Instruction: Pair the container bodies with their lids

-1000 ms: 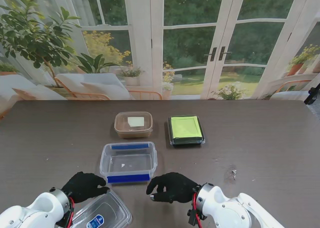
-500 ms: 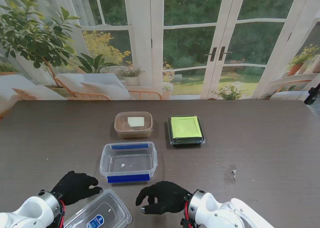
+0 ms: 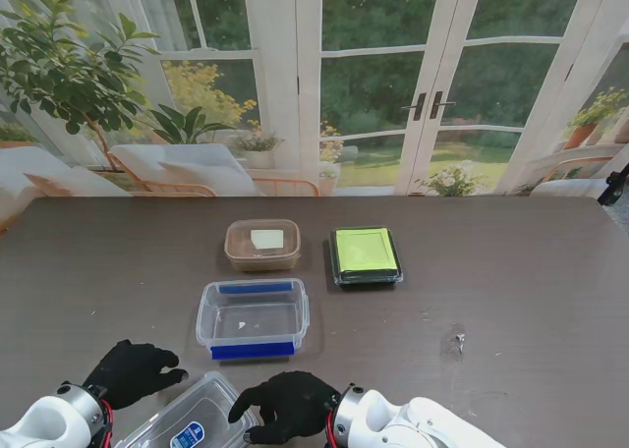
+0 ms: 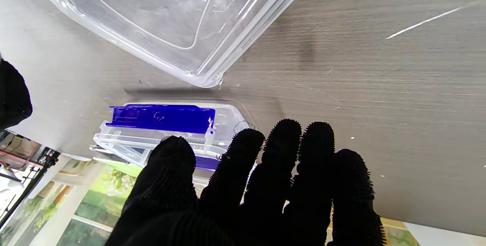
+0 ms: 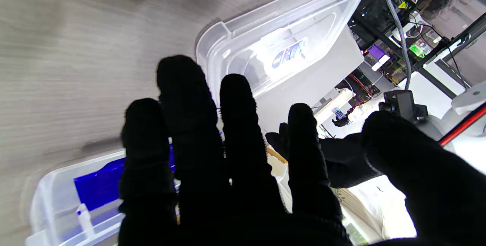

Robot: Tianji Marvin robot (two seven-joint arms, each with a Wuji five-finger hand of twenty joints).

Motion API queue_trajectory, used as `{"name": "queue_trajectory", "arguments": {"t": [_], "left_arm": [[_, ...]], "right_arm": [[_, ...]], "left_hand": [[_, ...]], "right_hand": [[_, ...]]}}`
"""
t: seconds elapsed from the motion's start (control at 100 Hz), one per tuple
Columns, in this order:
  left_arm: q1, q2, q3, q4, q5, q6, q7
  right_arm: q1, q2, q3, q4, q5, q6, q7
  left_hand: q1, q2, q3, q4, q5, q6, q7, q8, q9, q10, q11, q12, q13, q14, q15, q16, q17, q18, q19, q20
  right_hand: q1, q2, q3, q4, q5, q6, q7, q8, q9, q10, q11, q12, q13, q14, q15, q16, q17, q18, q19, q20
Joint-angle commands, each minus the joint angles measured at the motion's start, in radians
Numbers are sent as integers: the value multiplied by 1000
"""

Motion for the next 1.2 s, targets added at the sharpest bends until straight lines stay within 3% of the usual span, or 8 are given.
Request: {"name": "queue_trajectory", "arguments": {"t": [0.0,0.24,0.52,0.76,1.19], "left_arm": [[6,-3,-5,7,-1,-5,-16],[15,-4,-10,0,12,-5,-16],[31,-5,-7,-12,16,13,-19],[37,-4,-3,-19,17,21,-27],[28,-1,1,-9,15,12,-37]], "right_arm": [[14,-13,-18,20,-14,10,9],[105,-29,-124,80,-103,73,-47],[196,-40,-233,116,-202,163,-80],[241,-51,-288,148,-203,204,-88],[291,-66,-339,190,-182,265,-80]], "left_hand": [[23,43,-18,27,24,-5,9,7,17,9,7,-3,11,30,7,0,-2,9,9,-9],[23,45,-19,27,22,-8,8,7,17,7,7,-3,11,28,7,0,-2,9,9,-10],[24,45,-18,27,25,-7,9,8,16,9,6,-4,8,28,3,-1,-5,7,4,-13],[25,45,-19,26,27,-8,10,8,17,8,6,-5,9,27,2,-1,-6,7,2,-15],[26,46,-19,26,31,-6,13,10,18,9,6,-5,8,28,0,-1,-7,7,0,-17]], "right_hand": [[-5,17,39,25,-40,-38,-14,-11,31,-24,12,16,61,-10,23,18,85,31,60,-5],[-31,24,41,29,-23,-40,-19,-13,118,-38,54,37,183,-26,88,35,191,52,127,2],[-57,32,37,36,8,-45,-27,-17,162,-65,96,87,192,-67,225,79,250,43,184,-12],[-60,38,30,38,8,-64,-30,-17,163,-70,90,92,191,-69,229,74,253,40,188,-19],[-67,49,21,42,-11,-32,-39,-20,161,-75,86,96,190,-72,228,67,253,34,191,-26]]}}
